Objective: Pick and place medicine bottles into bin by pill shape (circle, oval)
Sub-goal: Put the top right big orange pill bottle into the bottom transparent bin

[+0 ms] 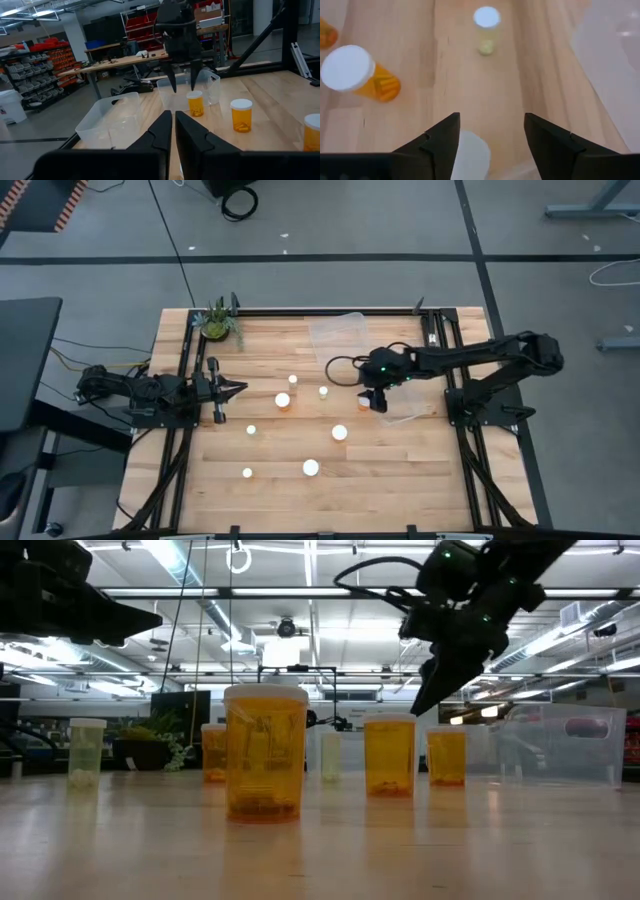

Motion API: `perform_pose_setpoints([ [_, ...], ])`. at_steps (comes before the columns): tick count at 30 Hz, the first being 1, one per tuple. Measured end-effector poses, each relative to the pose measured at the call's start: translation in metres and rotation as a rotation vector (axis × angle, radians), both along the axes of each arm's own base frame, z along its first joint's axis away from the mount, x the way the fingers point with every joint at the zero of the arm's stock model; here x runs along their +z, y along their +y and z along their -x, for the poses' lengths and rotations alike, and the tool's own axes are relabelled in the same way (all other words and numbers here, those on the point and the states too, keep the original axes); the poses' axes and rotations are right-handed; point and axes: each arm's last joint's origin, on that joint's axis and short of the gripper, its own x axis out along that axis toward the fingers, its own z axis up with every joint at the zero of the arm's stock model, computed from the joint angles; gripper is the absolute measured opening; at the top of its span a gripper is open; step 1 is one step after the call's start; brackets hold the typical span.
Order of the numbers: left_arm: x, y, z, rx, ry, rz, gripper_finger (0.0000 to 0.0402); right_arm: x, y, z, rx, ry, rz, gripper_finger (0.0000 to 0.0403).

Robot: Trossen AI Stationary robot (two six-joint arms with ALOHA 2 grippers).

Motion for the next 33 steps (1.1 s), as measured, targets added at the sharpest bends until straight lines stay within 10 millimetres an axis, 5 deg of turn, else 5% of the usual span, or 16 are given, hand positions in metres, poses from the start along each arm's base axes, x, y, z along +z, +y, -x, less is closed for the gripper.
perform_pose_setpoints([
  [10, 0.0, 0.0, 0.0, 0.0, 0.0, 0.0, 0.0034, 0.012, 0.02, -0.031, 0.114, 0.087, -0.005, 0.0262],
  [23, 0.0, 0.0, 0.0, 0.0, 0.0, 0.0, 0.0038, -0.006, 0.031, -0.067, 0.169, 0.404, 0.042, 0.0289],
  [33, 0.0, 0.0, 0.0, 0.0, 0.0, 0.0, 0.0028, -0.017, 0.035, -0.068, 0.196, 0.552, 0.101, 0.0289],
])
